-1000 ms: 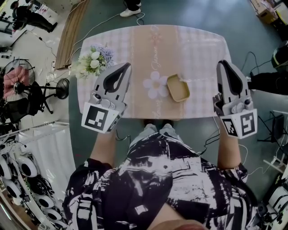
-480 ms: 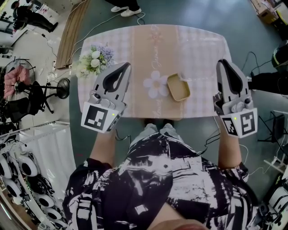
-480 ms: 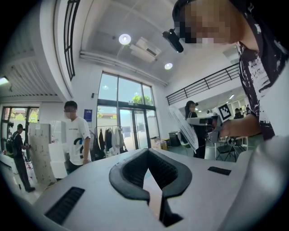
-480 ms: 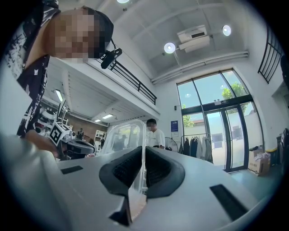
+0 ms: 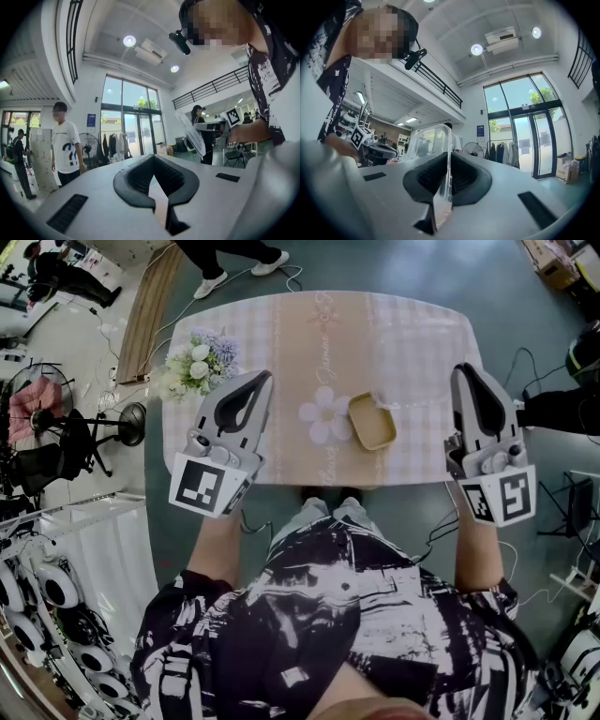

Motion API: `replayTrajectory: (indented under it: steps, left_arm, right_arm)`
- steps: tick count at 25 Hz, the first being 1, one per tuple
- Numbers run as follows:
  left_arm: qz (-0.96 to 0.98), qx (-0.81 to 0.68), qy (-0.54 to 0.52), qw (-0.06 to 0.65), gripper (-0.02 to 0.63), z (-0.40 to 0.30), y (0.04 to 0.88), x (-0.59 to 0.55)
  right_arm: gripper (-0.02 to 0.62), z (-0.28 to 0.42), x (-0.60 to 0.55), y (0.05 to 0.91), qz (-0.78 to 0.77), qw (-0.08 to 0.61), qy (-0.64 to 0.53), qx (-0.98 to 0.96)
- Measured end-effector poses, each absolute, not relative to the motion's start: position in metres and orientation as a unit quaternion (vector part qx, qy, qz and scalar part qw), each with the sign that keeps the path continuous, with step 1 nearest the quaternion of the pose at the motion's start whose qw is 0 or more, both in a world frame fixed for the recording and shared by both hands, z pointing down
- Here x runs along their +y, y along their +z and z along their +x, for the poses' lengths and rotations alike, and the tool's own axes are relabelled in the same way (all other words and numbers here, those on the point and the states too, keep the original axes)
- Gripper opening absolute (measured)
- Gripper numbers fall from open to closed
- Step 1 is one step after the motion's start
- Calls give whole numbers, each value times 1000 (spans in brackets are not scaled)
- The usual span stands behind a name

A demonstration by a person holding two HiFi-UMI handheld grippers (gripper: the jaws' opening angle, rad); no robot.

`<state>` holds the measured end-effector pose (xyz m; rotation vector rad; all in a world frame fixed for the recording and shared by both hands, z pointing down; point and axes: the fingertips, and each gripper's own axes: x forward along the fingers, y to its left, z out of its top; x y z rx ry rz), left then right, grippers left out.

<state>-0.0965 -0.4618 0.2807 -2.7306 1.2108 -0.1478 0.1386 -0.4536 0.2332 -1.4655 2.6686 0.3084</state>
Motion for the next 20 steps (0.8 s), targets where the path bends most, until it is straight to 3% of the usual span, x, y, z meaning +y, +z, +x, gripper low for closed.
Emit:
replayTrajectory:
  steps: [20]
  left_arm:
    - [-910, 405, -51, 74, 0, -95, 294, -451]
  right_arm:
    - [20, 140, -444, 247, -479, 38, 104, 871]
